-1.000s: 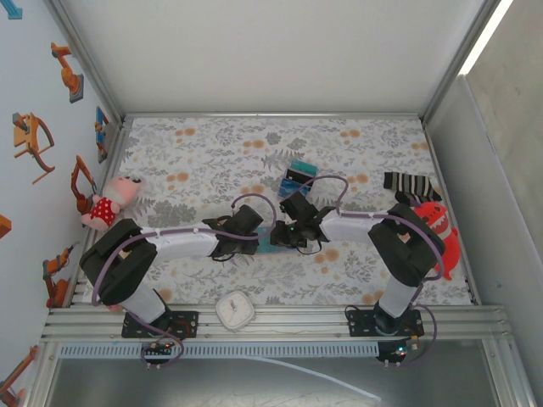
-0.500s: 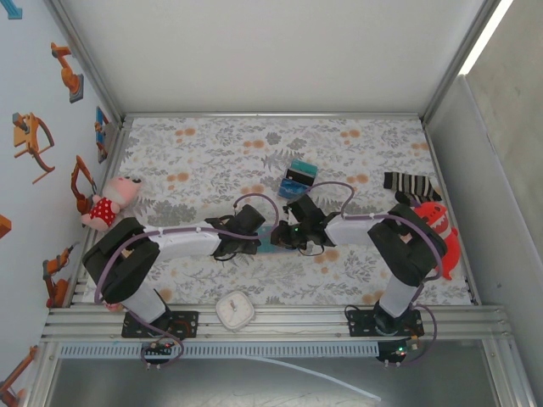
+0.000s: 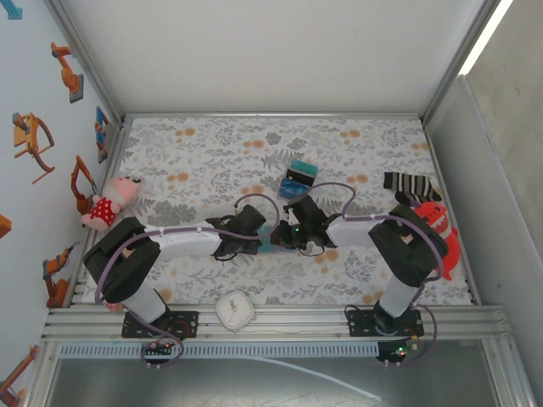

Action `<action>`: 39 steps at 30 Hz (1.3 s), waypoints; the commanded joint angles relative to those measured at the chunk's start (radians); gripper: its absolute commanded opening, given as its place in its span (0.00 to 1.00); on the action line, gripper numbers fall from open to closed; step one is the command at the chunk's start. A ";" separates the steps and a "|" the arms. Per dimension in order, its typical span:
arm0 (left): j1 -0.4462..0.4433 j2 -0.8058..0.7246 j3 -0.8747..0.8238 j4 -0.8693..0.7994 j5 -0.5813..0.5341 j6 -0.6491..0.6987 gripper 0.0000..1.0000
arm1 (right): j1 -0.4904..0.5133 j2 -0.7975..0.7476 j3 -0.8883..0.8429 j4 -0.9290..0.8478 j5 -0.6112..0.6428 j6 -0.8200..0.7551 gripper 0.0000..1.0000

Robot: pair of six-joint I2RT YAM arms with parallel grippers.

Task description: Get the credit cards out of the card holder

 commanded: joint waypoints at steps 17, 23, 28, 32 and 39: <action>-0.016 0.036 0.010 -0.068 0.023 -0.005 0.25 | -0.045 -0.077 0.016 -0.147 0.063 -0.094 0.00; -0.016 0.036 0.015 -0.073 0.015 -0.003 0.24 | -0.051 -0.080 0.034 -0.200 0.085 -0.125 0.00; -0.016 0.023 0.022 -0.078 0.000 0.017 0.24 | -0.056 -0.094 0.043 -0.230 0.096 -0.142 0.00; -0.017 0.003 0.058 -0.108 -0.044 0.055 0.31 | -0.057 -0.097 0.051 -0.240 0.099 -0.146 0.00; -0.024 -0.013 0.112 -0.116 -0.123 0.114 0.64 | -0.056 -0.102 0.054 -0.240 0.100 -0.147 0.00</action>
